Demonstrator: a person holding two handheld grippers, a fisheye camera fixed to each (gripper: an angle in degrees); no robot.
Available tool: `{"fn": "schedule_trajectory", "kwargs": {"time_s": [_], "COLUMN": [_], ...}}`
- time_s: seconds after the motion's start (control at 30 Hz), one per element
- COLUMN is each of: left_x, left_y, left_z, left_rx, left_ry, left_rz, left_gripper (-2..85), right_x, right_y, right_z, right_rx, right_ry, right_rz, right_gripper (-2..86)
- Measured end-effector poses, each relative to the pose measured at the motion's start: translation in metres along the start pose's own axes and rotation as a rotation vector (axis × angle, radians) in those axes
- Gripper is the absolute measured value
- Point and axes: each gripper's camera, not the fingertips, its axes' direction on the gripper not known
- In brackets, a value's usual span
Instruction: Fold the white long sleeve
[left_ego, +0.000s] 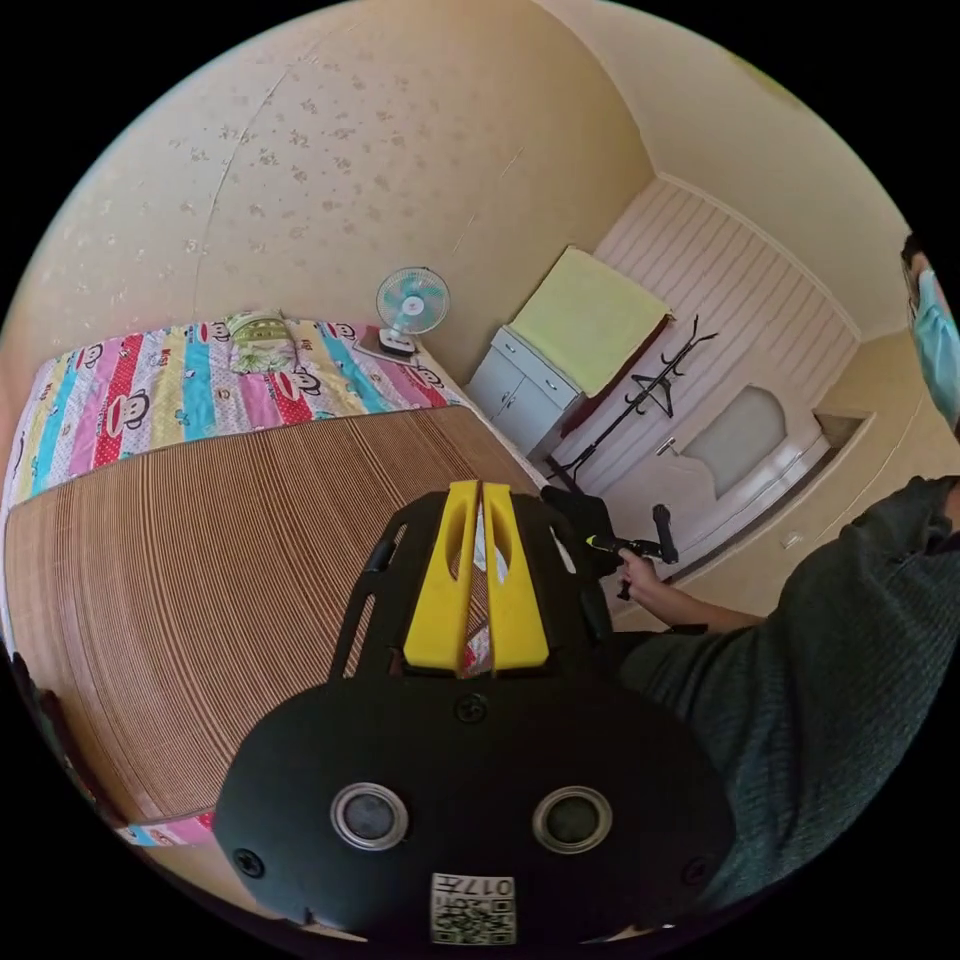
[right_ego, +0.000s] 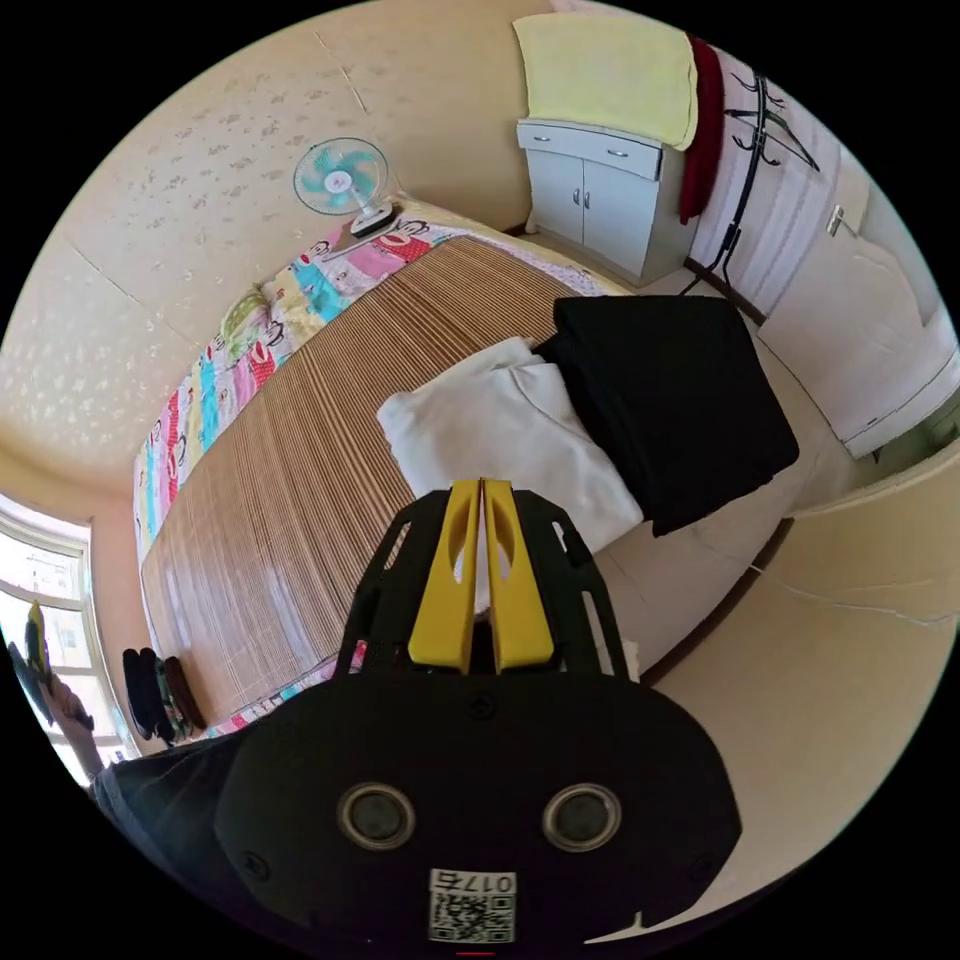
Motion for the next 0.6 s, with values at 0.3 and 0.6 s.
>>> {"fn": "schedule_trajectory", "kwargs": {"time_s": [0.3, 0.6], "left_x": [-0.019, -0.028], "left_y": [-0.021, -0.102], "left_z": [0.057, 0.173], "left_rx": [-0.05, -0.238], "left_ry": [-0.011, 0.218], "left_rz": [-0.308, -0.247], "left_gripper": [-0.5, 7.6], "right_x": [0.088, 0.087], "right_y": [-0.121, -0.092], "right_z": [0.125, 0.026], "right_rx": [-0.29, -0.057], "right_ry": [0.081, -0.768], "right_rz": [0.006, -0.192], "right_gripper": [9.5, 3.7]}}
